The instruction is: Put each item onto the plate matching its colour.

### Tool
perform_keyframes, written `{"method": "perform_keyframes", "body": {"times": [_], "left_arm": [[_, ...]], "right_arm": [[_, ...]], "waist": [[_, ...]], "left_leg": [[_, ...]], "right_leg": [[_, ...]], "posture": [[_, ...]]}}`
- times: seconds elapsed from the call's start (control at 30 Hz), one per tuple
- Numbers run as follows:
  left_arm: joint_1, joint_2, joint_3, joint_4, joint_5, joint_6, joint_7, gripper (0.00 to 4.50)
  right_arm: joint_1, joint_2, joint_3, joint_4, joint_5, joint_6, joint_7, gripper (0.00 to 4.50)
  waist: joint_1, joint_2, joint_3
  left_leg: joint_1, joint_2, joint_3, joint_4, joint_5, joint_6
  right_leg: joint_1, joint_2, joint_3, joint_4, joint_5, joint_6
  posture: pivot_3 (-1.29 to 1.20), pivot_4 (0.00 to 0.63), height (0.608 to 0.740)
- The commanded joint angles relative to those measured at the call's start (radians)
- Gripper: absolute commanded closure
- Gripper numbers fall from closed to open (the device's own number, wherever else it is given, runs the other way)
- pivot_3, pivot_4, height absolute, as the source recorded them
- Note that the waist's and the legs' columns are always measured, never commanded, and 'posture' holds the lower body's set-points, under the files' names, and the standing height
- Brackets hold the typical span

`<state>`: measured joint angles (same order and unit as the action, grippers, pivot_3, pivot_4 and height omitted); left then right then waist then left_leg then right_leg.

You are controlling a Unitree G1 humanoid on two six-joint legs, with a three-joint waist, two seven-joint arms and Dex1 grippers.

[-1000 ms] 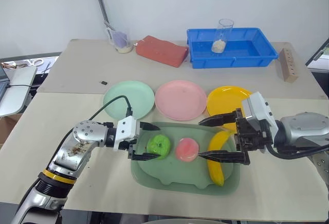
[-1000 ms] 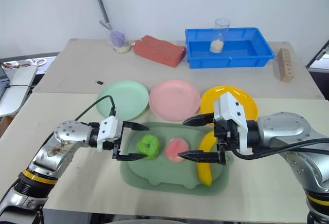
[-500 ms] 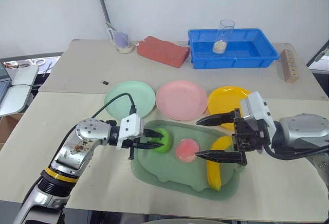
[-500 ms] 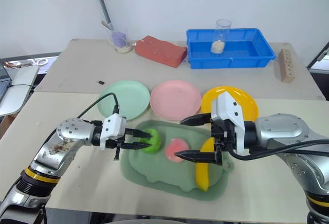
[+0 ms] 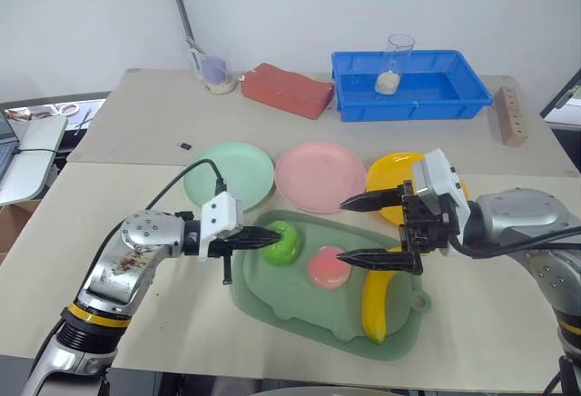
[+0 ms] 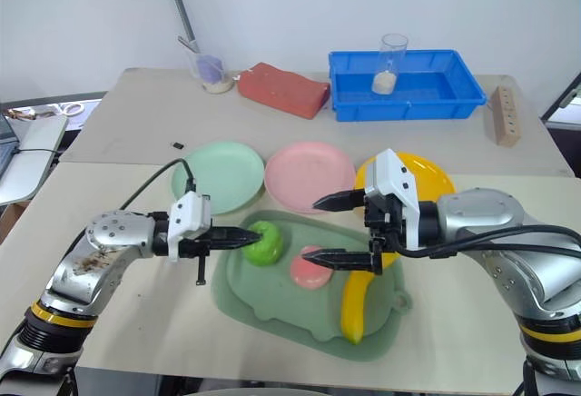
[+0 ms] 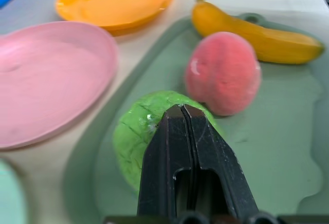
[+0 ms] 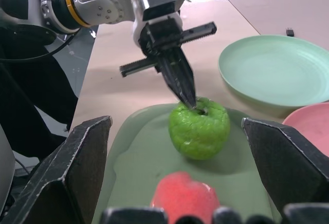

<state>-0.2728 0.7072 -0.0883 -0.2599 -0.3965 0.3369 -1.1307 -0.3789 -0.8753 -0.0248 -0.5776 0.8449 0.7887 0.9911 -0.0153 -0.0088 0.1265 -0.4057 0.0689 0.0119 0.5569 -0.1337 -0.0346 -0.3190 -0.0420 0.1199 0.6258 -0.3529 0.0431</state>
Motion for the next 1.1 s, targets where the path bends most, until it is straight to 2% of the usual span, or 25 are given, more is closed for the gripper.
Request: {"method": "perform_keyframes", "body": {"times": [0.03,0.27,0.37,0.4,0.43,0.5,0.67,0.7,1.1], "left_arm": [[-0.039,0.028,0.091,-0.020,-0.069,0.059,0.018,4.48],[-0.043,0.034,0.128,-0.015,-0.088,0.082,0.043,4.48],[-0.003,0.069,0.126,-0.054,-0.104,0.074,-0.008,4.48],[0.017,0.094,0.120,-0.068,-0.101,0.056,-0.048,3.98],[0.036,0.116,0.114,-0.080,-0.098,0.039,-0.083,3.76],[0.063,0.143,0.106,-0.086,-0.084,0.002,-0.126,2.79],[0.073,0.141,0.090,-0.040,-0.049,-0.070,-0.157,0.41],[0.070,0.136,0.085,-0.029,-0.042,-0.081,-0.157,0.05],[-0.006,0.005,-0.023,0.150,0.077,-0.224,-0.120,0.05]], "right_arm": [[-0.031,0.016,-0.011,-0.005,0.005,-0.021,-0.002,0.00],[-0.060,0.059,-0.002,0.006,0.016,-0.005,-0.026,0.00],[-0.061,0.057,-0.004,0.006,0.015,-0.002,-0.022,0.00],[-0.064,0.055,-0.006,0.004,0.018,0.000,-0.022,0.00],[-0.067,0.054,-0.006,0.003,0.021,0.003,-0.021,0.00],[-0.075,0.051,-0.005,-0.001,0.027,0.010,-0.016,0.00],[-0.083,0.031,-0.001,-0.027,0.040,0.031,0.002,0.00],[-0.082,0.023,0.000,-0.034,0.042,0.036,0.008,0.00],[-0.070,-0.010,0.000,-0.058,0.044,0.048,0.009,0.00]], "waist": [[0.000,0.000,0.000],[0.000,0.001,-0.001],[0.000,0.003,-0.002],[-0.001,0.003,-0.002],[-0.004,0.002,-0.001],[-0.005,0.003,-0.002],[0.001,0.002,-0.001],[0.001,0.002,-0.002],[0.000,0.002,-0.002]], "left_leg": [[0.000,0.000,0.000,0.000,0.000,0.000],[0.000,0.000,0.000,0.000,0.000,0.000],[0.000,0.000,0.000,0.000,0.000,0.000],[0.000,0.000,0.000,0.000,0.000,0.000],[0.000,0.000,0.000,-0.001,0.000,0.000],[0.000,0.001,0.000,-0.001,0.000,0.000],[0.001,0.000,0.000,-0.001,0.000,0.000],[0.001,0.000,0.000,-0.001,0.000,0.000],[0.000,0.000,0.001,-0.001,0.000,0.000]], "right_leg": [[0.000,0.000,0.000,0.000,0.000,0.000],[0.000,0.000,0.000,0.000,0.000,0.000],[0.000,0.000,0.000,0.000,0.000,0.000],[0.000,0.000,0.000,0.000,0.000,0.000],[0.000,0.000,0.000,0.000,0.000,0.000],[-0.001,0.000,0.000,0.000,0.000,-0.001],[-0.002,-0.001,0.000,0.000,0.000,-0.001],[-0.002,-0.001,0.000,-0.001,0.000,-0.001],[-0.002,-0.001,0.000,-0.001,0.000,-0.002]], "posture": [[0.00,0.150,0.740],[0.00,0.150,0.740],[0.00,0.150,0.740],[0.00,0.150,0.740],[0.00,0.150,0.740],[0.00,0.150,0.740],[0.00,0.150,0.740],[0.00,0.150,0.740],[0.00,0.150,0.740]]}}
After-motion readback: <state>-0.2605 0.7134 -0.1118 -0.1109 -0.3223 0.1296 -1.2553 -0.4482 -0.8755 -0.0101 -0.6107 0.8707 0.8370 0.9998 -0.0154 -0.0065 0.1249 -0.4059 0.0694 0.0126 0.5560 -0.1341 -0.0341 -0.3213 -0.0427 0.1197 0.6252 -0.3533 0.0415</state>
